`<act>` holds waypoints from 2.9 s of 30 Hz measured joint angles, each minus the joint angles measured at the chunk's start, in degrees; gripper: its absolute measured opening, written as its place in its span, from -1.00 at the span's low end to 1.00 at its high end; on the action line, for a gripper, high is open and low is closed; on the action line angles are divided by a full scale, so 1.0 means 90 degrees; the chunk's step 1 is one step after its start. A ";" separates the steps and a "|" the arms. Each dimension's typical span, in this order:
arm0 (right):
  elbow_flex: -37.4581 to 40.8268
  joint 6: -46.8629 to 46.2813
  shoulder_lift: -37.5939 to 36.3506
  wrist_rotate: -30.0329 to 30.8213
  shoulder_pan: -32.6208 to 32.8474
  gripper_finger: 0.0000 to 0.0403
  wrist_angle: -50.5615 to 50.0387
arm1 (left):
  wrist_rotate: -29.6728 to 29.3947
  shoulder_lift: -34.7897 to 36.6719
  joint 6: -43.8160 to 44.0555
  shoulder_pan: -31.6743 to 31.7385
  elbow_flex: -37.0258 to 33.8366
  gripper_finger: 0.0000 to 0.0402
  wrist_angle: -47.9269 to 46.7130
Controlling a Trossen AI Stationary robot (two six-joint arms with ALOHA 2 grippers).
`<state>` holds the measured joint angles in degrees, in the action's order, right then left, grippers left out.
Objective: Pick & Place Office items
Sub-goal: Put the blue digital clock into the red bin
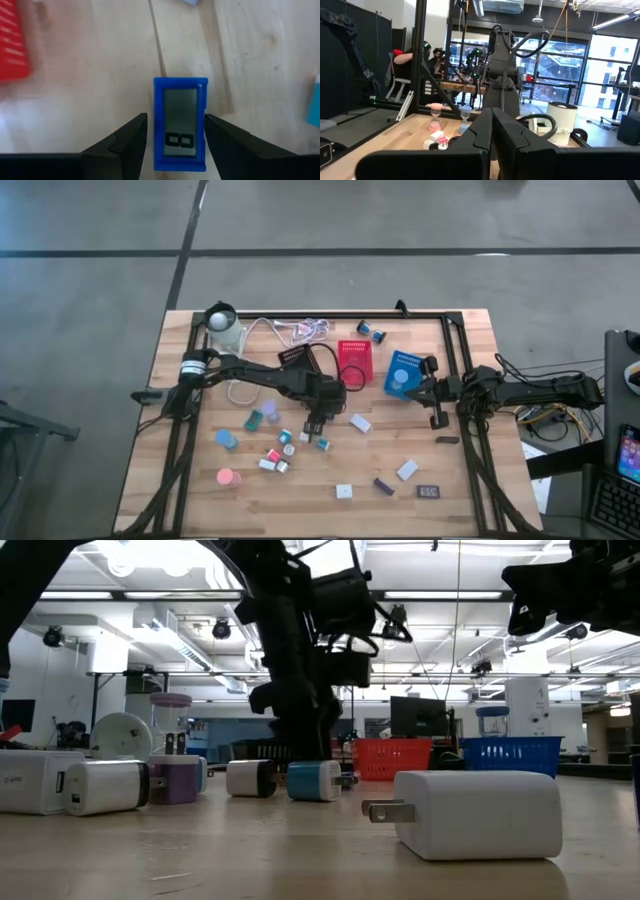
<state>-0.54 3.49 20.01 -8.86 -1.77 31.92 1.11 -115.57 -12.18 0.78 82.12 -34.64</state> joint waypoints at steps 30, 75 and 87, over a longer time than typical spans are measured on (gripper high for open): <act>0.0000 -0.0096 0.0000 -0.0002 0.0001 -0.96 0.0022 | 0.0009 0.0718 -0.0472 -0.0084 -0.0342 -0.25 0.0351; 0.0000 -0.0197 -0.0002 -0.0002 -0.0002 -0.96 0.0000 | -0.0323 1.0253 0.0855 0.0158 -0.7986 -0.25 0.6548; 0.0000 -0.0201 -0.0002 -0.0002 -0.0002 -0.96 -0.0007 | -0.0465 1.0596 0.0967 0.0172 -0.8381 -0.25 0.6567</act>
<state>-0.54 1.68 19.99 -8.88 -1.78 31.86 -3.08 -20.21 -3.48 2.33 6.69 24.46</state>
